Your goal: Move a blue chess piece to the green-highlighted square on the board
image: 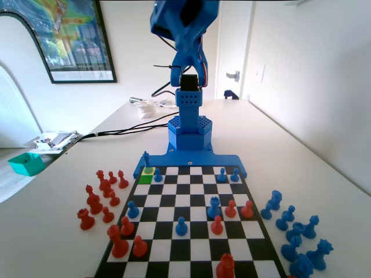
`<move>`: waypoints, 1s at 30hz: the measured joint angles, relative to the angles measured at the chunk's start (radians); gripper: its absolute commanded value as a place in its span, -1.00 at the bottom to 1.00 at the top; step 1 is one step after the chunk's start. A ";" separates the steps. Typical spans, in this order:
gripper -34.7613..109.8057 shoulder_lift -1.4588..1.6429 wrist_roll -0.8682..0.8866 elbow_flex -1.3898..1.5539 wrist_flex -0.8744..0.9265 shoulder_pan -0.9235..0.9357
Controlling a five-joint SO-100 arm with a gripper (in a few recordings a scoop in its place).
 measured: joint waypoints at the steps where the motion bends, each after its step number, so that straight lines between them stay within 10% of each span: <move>1: -0.45 -0.028 -0.006 -0.008 0.003 0.021; 20: -0.40 -0.563 -0.169 -0.081 -0.003 0.462; 30: -0.28 -0.689 -0.077 0.137 -0.350 0.457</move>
